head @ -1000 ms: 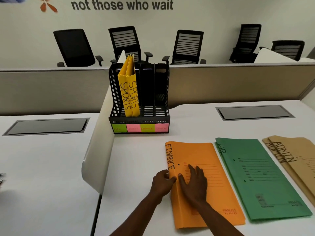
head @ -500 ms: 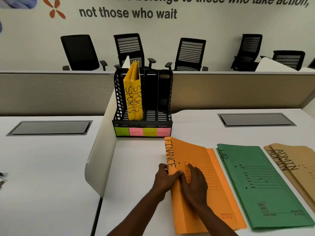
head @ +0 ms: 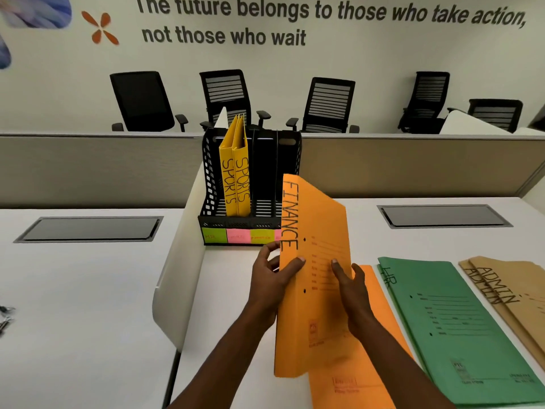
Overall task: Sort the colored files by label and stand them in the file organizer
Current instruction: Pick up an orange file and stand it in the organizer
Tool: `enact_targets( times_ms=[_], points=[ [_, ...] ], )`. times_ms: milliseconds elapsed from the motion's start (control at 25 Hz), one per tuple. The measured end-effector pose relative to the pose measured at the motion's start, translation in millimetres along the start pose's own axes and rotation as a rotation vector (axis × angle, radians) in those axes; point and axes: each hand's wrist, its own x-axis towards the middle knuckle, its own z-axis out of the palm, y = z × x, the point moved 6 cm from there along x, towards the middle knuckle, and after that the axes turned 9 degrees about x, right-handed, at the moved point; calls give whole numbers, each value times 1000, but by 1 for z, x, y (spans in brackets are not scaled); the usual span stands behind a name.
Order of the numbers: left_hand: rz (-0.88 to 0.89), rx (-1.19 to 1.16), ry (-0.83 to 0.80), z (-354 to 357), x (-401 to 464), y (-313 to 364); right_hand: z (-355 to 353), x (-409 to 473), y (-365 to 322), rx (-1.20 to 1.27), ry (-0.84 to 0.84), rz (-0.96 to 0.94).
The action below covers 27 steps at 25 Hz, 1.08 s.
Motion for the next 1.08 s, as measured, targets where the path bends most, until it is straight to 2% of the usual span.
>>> enact_targets(
  times_ms=[160, 280, 440, 520, 760, 880, 960, 1080],
  points=[
    [258, 75, 61, -10, 0, 37, 28, 20, -17, 135, -182, 19],
    [479, 234, 197, -15, -4, 60, 57, 16, -40, 151, -336, -16],
    [712, 256, 393, -25, -9, 84, 88, 13, -76, 134, -485, -67],
    [780, 296, 419, -26, -9, 92, 104, 18, -93, 127, -539, -118],
    [815, 293, 342, -27, 2, 124, 152, 36, -157, 182, -666, -247],
    [791, 254, 218, -36, 24, 150, 180, 64, -179, 114, -788, -285],
    [787, 245, 140, -46, 43, 166, 191, 75, -203, 89, -794, -327],
    [775, 305, 130, -68, 71, 179, 207, 90, -235, 135, -784, -346]
  ],
)
